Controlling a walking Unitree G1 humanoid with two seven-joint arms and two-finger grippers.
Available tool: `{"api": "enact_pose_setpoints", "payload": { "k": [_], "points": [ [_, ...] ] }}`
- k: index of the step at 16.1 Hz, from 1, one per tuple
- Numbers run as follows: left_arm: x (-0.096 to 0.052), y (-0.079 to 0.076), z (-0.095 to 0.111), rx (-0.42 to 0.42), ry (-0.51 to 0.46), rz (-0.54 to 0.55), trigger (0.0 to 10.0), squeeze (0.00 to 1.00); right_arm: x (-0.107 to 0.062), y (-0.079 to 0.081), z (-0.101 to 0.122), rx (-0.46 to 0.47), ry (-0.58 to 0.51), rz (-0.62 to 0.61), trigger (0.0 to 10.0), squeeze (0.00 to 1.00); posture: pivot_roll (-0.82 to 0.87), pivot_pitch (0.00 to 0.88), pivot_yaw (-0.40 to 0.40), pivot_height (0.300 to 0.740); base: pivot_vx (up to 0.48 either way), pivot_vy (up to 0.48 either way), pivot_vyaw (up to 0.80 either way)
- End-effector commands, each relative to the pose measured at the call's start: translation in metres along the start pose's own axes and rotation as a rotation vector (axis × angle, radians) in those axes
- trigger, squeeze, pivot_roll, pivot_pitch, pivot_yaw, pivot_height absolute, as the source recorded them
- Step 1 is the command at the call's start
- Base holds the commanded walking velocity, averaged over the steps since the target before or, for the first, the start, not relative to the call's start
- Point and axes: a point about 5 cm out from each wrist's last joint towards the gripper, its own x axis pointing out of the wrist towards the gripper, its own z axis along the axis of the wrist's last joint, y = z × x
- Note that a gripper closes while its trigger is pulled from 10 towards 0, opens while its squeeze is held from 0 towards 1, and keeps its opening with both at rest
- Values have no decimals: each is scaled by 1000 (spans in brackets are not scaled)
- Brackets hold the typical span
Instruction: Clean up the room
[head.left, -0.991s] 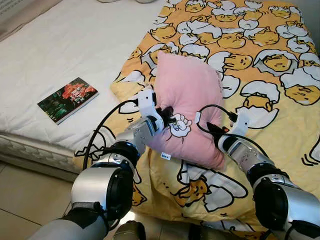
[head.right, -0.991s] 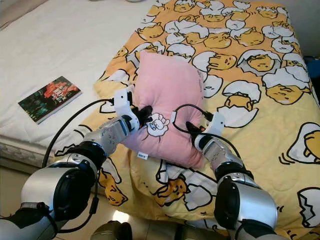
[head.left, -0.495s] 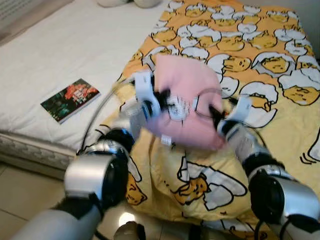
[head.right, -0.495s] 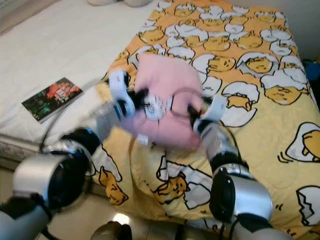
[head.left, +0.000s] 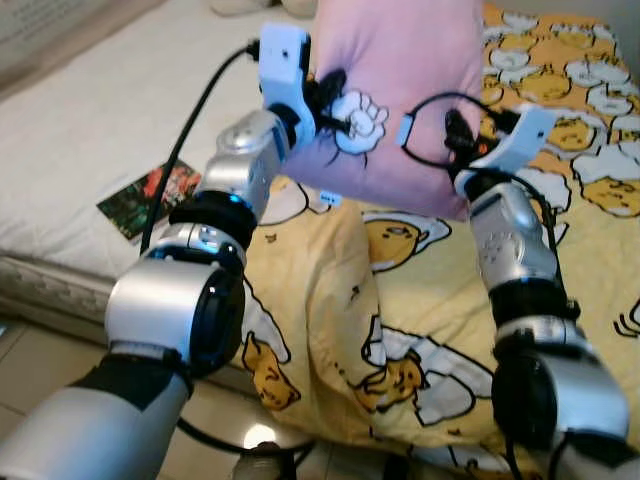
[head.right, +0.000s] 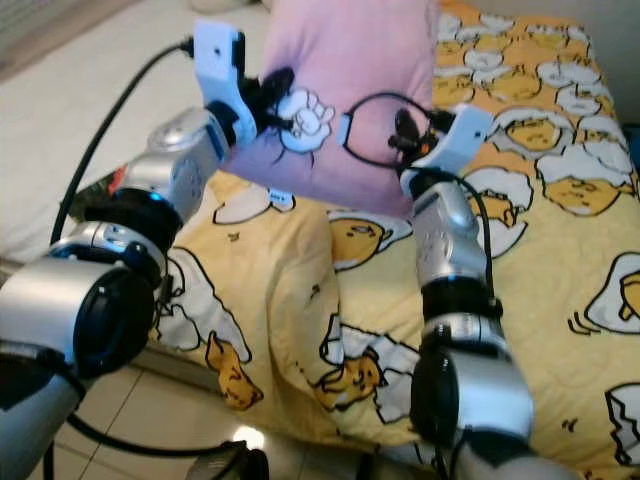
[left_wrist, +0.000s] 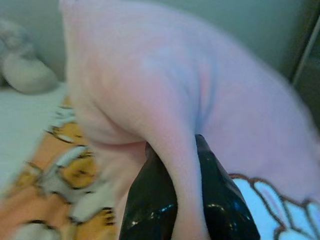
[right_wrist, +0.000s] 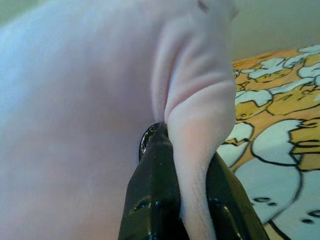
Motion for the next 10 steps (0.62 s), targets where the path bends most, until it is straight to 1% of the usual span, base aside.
{"api": "enact_pose_setpoints", "payload": {
  "k": [1, 2, 3, 4, 5, 6, 7, 8, 9, 10],
  "points": [
    [-5, 6, -6, 41, -7, 33, 10000, 0, -9, -5, -5, -64, -21, -53, 10000, 0, -19, 0, 78, 740, 0, 0, 0],
    [-7, 6, -15, 65, 3, 58, 10000, 0, -15, -6, -10, -132, -26, -72, 10000, 0, -25, 0, 79, 740, 0, 0, 0],
    [-11, 2, -29, -4, -9, 99, 10000, 0, -25, -2, -14, -286, -60, -31, 10000, 0, -26, 0, 74, 740, 0, 0, 0],
    [-16, -3, -44, -73, -35, 118, 10000, 0, -36, 0, -18, -325, -77, -20, 10000, 0, -39, 0, 79, 740, 0, 480, 0],
    [-19, -6, -48, -83, -59, 132, 10000, 0, -41, -4, -21, -300, -68, -44, 10000, 0, -25, 0, 65, 740, 0, 480, 0],
    [-18, -11, -45, -38, -94, 120, 10000, 0, -44, -8, -23, -289, -68, -75, 10000, 0, -21, 0, 64, 740, 0, 480, 0],
    [-18, -15, -42, -11, -119, 99, 10000, 0, -44, -9, -25, -291, -64, -80, 10000, 0, -22, 0, 70, 740, 0, 480, 0],
    [-16, -20, -35, 38, -152, 65, 10000, 0, -44, -7, -27, -303, -65, -80, 10000, 0, -18, 0, 66, 740, 0, 480, 0],
    [-15, -22, -28, 83, -177, 46, 10000, 0, -43, -2, -29, -316, -67, -62, 10000, 0, -18, 0, 67, 740, 0, 480, 0],
    [-14, -21, -25, 86, -186, 42, 10000, 0, -43, 3, -31, -329, -68, -39, 10000, 0, -19, 0, 67, 740, 0, 480, 0]
  ]
}}
